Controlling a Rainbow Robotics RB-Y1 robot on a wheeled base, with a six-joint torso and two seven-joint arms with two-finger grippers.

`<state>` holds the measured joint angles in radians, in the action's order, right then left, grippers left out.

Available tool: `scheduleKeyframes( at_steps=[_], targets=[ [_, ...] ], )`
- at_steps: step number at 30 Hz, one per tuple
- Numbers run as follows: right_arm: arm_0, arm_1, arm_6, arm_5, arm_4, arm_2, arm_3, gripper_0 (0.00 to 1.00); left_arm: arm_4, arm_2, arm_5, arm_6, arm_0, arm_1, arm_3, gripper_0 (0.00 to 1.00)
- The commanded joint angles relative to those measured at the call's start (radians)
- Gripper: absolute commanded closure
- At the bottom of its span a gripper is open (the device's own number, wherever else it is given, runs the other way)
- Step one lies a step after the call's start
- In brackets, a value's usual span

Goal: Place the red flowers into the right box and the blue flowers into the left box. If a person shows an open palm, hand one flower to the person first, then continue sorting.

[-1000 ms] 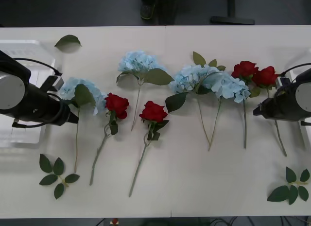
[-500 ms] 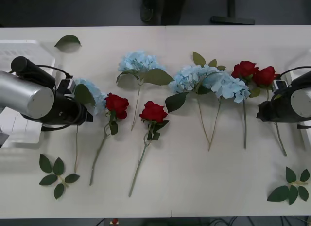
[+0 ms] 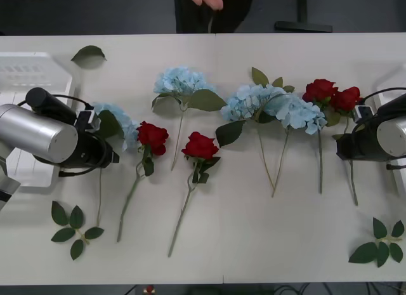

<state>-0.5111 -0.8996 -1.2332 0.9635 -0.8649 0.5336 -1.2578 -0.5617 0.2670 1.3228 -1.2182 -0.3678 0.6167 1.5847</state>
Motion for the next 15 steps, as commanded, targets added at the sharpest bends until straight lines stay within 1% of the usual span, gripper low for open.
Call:
scheduleKeyframes(
  at_steps=[1, 3, 5, 11, 15],
  targets=[
    [-0.044, -0.005, -0.026, -0.003, 0.014, -0.009, -0.002, 1.0, 0.032, -0.002, -0.002, 0.002, 0.021, 0.011, 0.015, 0.0],
    [-0.053, -0.015, -0.028, -0.002, 0.007, -0.014, -0.002, 1.0, 0.039, -0.002, -0.002, 0.003, 0.021, 0.011, 0.015, 0.0],
    [-0.069, -0.044, -0.031, 0.029, -0.025, -0.04, -0.02, 1.0, 0.039, -0.002, -0.002, 0.005, 0.021, 0.009, 0.015, 0.0],
    [-0.116, -0.137, -0.058, 0.238, -0.157, -0.205, -0.129, 1.0, 0.036, -0.002, -0.002, 0.006, 0.021, 0.006, 0.017, 0.0],
    [-0.147, -0.173, -0.078, 0.348, -0.22, -0.311, -0.215, 1.0, 0.026, -0.002, -0.001, 0.006, 0.021, 0.006, 0.015, 0.0]
  ],
)
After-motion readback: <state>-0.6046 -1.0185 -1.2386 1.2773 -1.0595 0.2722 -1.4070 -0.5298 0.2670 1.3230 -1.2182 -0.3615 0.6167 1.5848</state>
